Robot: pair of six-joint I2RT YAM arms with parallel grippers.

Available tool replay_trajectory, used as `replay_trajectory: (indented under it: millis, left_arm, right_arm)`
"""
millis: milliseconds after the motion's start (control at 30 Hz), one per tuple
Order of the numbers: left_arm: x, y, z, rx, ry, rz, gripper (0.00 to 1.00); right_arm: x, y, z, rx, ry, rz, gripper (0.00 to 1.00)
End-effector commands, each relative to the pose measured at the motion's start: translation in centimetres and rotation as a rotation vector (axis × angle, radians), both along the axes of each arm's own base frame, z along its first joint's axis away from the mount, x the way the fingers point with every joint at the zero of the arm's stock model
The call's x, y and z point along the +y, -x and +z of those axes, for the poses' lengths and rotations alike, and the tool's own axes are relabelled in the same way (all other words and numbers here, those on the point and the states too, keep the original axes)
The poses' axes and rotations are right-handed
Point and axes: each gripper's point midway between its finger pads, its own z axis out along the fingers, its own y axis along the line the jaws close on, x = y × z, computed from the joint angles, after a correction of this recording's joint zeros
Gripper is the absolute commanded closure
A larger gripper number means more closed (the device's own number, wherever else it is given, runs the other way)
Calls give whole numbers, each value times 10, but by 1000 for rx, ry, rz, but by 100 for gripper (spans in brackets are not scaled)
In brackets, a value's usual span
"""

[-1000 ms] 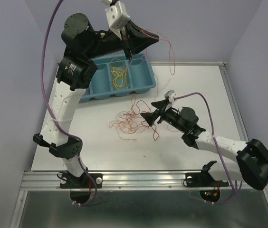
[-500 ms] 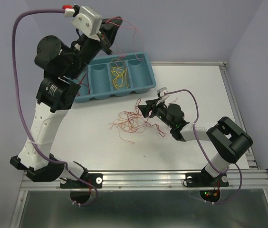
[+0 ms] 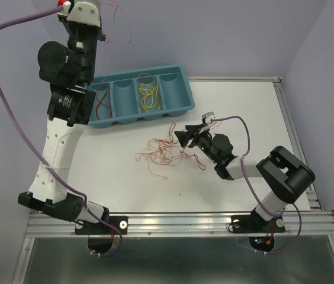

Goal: Untangle the cables

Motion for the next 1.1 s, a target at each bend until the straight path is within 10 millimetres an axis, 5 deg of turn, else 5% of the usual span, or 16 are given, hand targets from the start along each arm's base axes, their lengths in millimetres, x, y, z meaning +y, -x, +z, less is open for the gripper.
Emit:
replay_trajectory:
  millis: [0,167,400,633,833,933,1067]
  left_arm:
    - [22,-36,-5,-8,-2,95,100]
    - [49,-75,-13,18,17,103,100]
    - [51,-119,-33,72,39,65,100]
    - [40,-180,-132,264,65,-6,100]
    - [43,-206,-200,402,78,-71,100]
    - [46,-208,-225,428,85,-84,100]
    - [51,-210,-227,427,85,-86,100]
  right_arm:
    - [-6,3,21,-68,-74,-16,33]
    - [-12,9,26,-81,-98,-26,33]
    - [-16,9,25,-84,-104,-42,33]
    - [-19,12,24,-88,-111,-48,33]
    - [-24,14,26,-98,-111,-61,33]
    - [-27,16,27,-102,-116,-66,33]
    - [-27,16,27,-101,-119,-65,33]
